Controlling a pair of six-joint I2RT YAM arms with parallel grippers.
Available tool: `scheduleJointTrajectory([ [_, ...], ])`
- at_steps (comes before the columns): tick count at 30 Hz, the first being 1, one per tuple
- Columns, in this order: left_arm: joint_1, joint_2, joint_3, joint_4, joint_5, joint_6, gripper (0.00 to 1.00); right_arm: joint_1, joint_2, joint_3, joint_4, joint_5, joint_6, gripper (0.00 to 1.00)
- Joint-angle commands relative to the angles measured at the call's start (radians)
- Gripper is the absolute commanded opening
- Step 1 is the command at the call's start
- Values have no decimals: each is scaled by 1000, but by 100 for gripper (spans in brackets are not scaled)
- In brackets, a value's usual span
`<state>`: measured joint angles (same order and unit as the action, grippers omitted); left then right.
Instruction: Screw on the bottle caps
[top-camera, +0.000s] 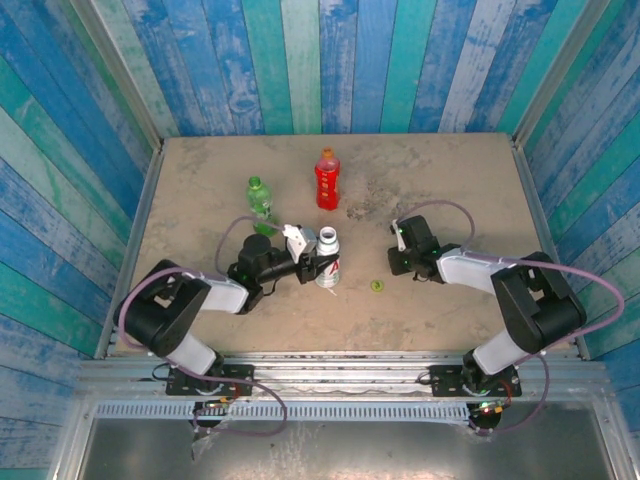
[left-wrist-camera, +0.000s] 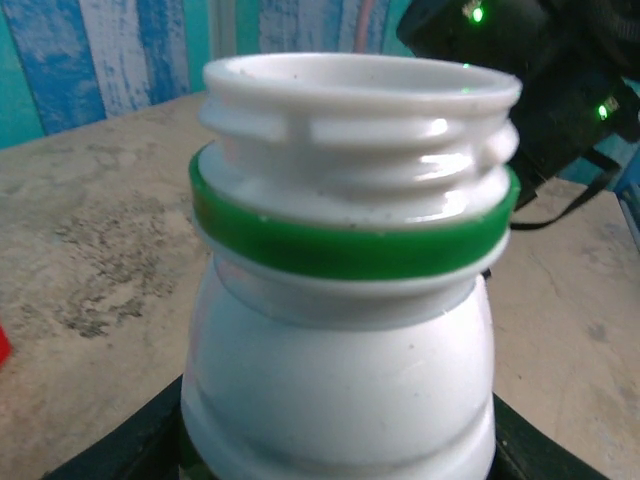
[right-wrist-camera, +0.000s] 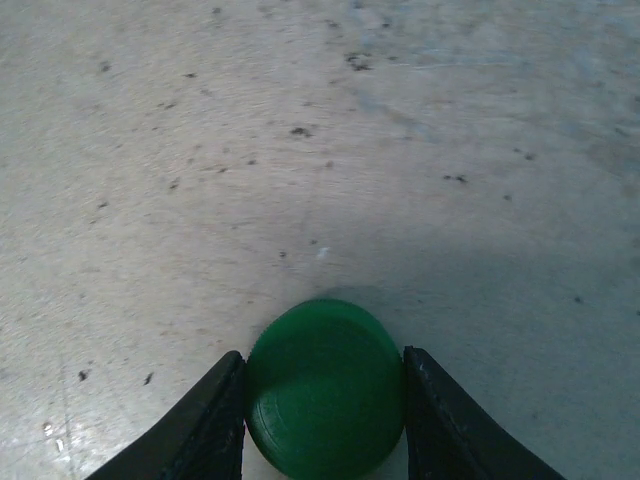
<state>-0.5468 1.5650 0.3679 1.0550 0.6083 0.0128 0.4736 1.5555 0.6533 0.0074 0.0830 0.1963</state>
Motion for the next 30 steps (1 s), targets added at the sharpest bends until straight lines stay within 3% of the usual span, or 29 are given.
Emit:
scheduleJointTrajectory([
  [1,-1,76,-8,92,77,64,54,2,-18,-9,-17,44,56,39],
  [8,-1,163,-44,252,85,72,55,5,-80,-5,-30,25,33,60],
  [13,-1,173,-43,261,83,66,61,29,-143,6,-52,18,1,74],
  [21,0,175,-58,315,79,49,73,36,-173,-2,-41,8,5,78],
  [30,19,214,-76,463,98,-8,74,36,-166,-10,-32,-1,6,79],
])
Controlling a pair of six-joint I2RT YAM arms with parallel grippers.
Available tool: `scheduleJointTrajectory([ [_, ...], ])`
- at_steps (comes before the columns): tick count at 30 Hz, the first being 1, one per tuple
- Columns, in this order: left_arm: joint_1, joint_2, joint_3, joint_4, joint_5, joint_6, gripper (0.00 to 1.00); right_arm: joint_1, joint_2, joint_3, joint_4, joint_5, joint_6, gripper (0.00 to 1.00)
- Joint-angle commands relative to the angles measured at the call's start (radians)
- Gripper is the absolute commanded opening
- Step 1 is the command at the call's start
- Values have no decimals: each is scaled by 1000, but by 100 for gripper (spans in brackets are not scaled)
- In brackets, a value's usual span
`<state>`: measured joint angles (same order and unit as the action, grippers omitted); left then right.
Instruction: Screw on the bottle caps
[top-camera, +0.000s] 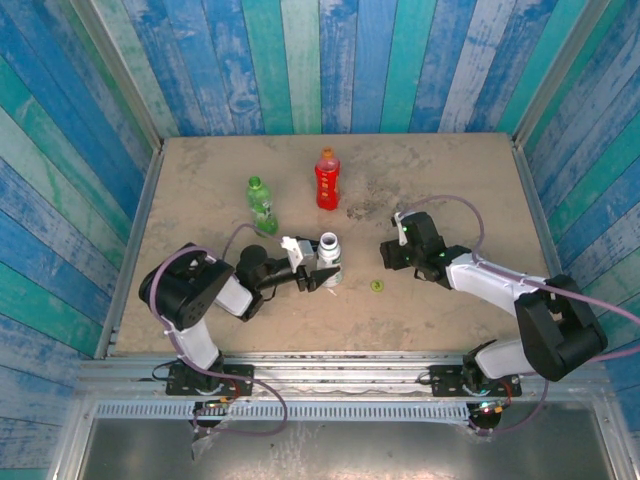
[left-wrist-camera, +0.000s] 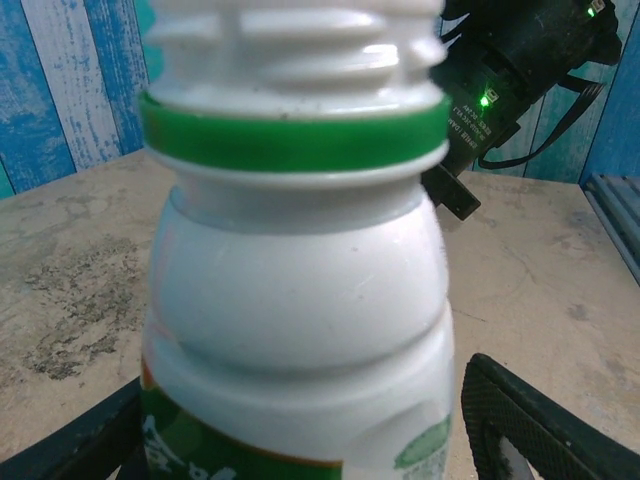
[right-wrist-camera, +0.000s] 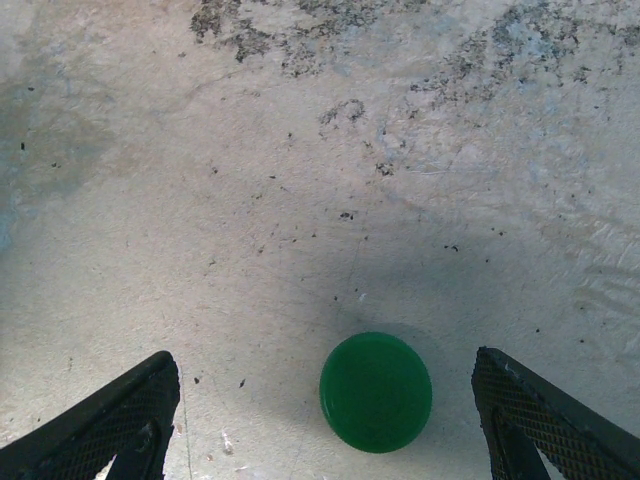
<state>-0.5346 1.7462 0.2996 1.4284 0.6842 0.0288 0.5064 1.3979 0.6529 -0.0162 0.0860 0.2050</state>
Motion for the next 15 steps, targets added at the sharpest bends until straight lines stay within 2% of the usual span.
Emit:
scheduleJointTrajectory([
  [1,9,37,-7,98,24,-26,74,3,-9,-9,-8,-3,-1,79],
  [9,10,53,19,85,28,-27,70,3,-14,-9,-10,-4,10,79],
  [15,10,55,34,64,25,-29,63,3,-18,-13,-12,-2,15,78],
])
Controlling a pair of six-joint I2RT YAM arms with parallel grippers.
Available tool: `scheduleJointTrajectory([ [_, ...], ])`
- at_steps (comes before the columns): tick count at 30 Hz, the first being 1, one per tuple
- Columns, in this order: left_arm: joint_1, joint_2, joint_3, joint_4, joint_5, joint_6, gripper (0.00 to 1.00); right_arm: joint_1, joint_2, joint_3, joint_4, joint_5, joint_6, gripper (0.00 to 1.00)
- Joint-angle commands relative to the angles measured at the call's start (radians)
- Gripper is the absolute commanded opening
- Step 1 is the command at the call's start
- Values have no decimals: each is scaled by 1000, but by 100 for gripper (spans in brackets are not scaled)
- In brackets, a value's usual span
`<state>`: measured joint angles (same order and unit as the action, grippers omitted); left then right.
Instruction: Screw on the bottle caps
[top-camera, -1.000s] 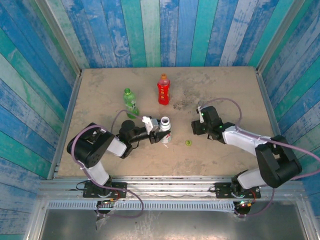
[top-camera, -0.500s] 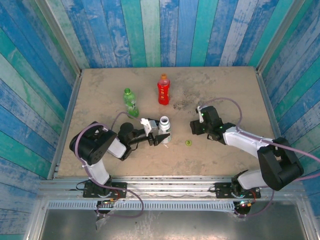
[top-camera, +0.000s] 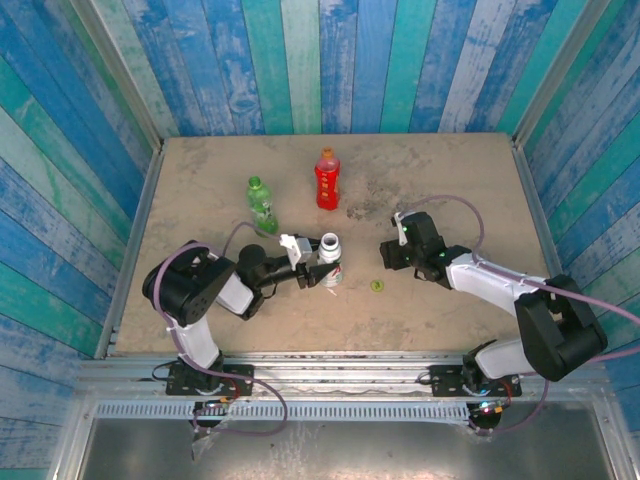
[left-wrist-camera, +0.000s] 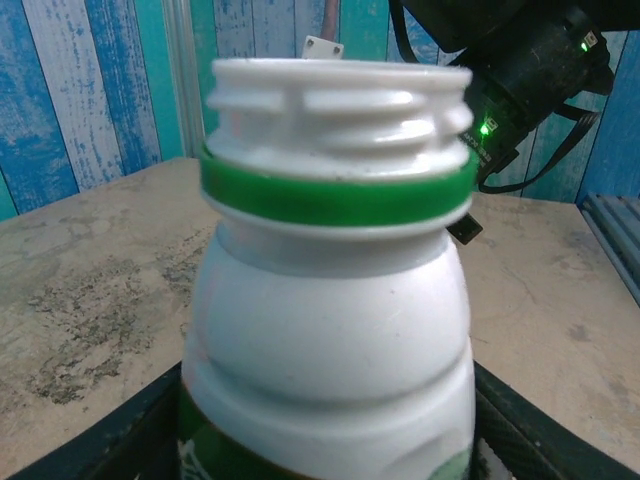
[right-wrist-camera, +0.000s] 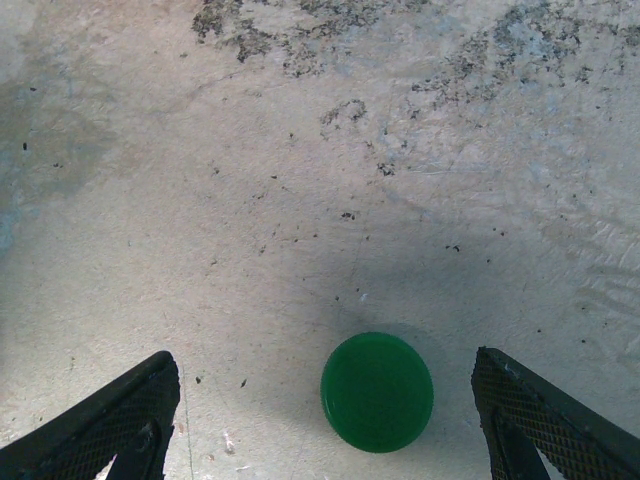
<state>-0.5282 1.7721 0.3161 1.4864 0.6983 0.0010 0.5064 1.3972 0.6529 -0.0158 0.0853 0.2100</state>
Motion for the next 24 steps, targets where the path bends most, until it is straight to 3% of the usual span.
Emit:
scheduleJointTrajectory([
  [1,3,30,18,6,11,-1,62,3,-19,-12,-12,0,12,78],
  [11,5,29,14,16,19,-1,52,1,-60,-23,-36,81,118,76],
  [24,19,46,4,49,20,-22,53,-2,124,115,-205,81,142,65],
])
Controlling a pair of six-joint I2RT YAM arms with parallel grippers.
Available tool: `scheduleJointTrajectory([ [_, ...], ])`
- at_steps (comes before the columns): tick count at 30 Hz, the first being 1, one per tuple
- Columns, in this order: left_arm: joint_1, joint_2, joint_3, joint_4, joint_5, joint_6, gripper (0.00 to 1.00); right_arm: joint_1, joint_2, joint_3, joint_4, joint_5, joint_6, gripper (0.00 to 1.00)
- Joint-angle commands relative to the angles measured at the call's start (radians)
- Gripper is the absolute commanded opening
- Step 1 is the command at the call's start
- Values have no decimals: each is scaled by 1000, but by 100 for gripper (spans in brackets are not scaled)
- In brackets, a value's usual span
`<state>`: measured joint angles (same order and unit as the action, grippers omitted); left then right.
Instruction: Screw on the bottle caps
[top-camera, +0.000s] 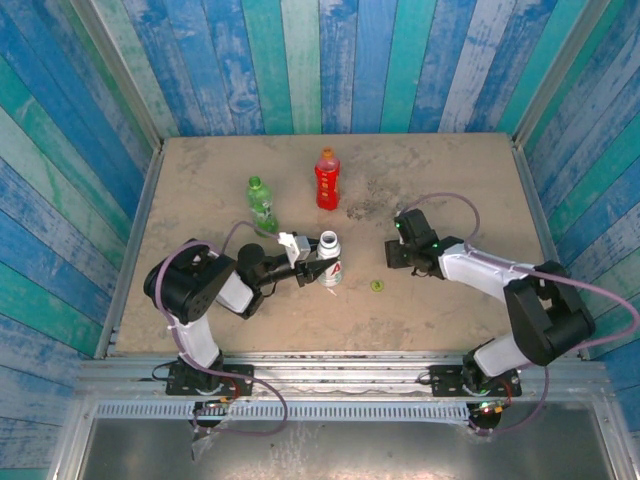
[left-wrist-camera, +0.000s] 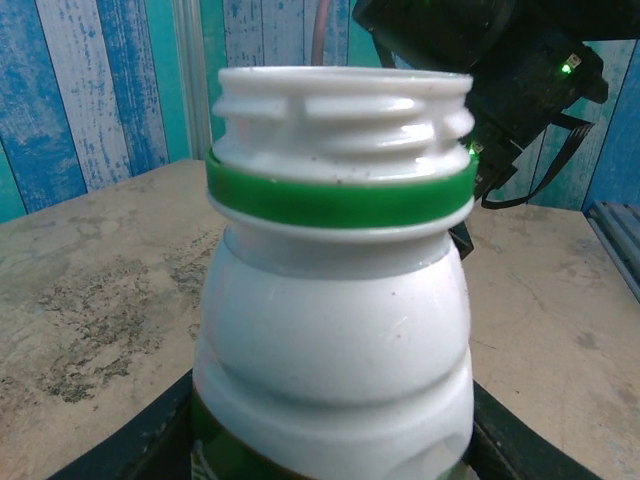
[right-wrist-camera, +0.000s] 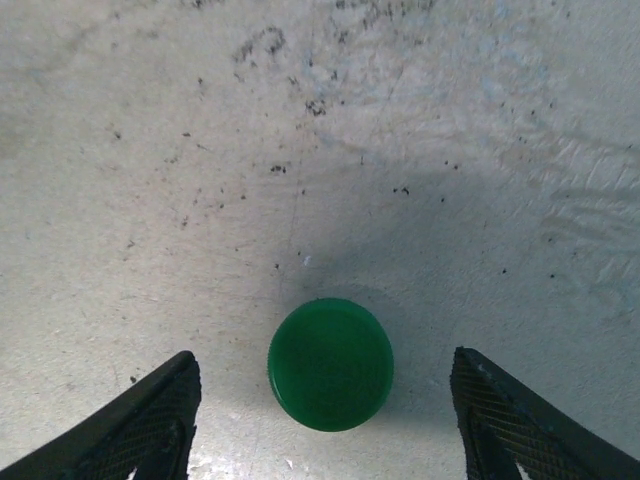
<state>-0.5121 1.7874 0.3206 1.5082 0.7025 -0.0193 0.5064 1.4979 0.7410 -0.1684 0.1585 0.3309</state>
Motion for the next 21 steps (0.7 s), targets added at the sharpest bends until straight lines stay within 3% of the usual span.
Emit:
scheduleJointTrajectory([
  [1,3,30,0,25,15,-1,53,-2,36,32,-57,7,23,65],
  [21,3,27,2,9,23,10,53,-9,120,61,-30,-8,22,49],
])
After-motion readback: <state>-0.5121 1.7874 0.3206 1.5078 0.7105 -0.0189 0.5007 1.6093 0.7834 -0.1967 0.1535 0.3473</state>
